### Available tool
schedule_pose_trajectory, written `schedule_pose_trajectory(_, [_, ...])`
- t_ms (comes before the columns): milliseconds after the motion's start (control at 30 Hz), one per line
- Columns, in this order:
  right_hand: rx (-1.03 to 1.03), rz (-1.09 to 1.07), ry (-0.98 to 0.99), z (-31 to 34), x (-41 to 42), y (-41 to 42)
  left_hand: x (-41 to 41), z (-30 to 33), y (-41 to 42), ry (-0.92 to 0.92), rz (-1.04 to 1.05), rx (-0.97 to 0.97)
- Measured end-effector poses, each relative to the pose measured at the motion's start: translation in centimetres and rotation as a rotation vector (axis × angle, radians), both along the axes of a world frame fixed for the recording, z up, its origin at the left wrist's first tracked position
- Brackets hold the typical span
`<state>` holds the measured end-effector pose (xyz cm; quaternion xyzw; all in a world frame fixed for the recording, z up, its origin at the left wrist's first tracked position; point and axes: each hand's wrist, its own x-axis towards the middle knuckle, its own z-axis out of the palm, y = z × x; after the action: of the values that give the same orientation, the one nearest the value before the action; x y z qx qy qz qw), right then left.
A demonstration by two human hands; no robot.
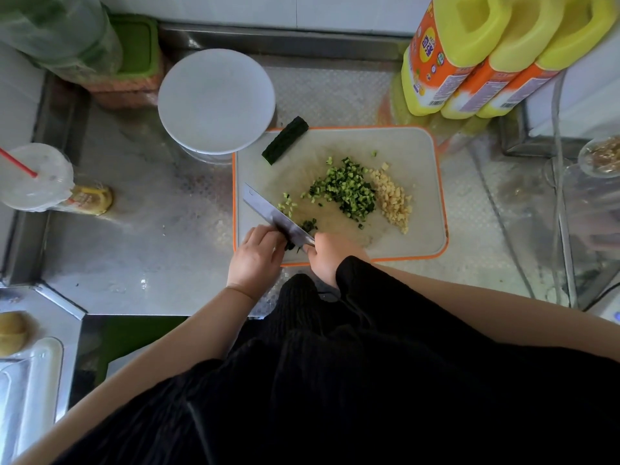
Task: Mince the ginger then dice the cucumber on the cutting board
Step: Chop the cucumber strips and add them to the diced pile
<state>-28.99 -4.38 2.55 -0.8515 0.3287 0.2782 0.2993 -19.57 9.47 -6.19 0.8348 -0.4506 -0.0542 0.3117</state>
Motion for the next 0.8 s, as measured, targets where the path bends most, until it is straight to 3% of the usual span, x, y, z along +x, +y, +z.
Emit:
schedule_pose_trajectory(400, [-0.010, 0.013, 0.052, -1.8, 1.4, 0.8, 0.1, -0.5, -0.1, -0.014, -0.036, 0.048])
schedule_pose_trajectory(667, [0.077, -0.199, -0.026, -1.9, 1.2, -0.6, 0.2, -0.1, 0.1, -0.050, -0.037, 0.019])
schedule_pose_trajectory(800, [0.035, -0.113, -0.013, -0.6, 0.5, -0.6, 0.1, 0.0, 0.7, -0.011, 0.025, 0.020])
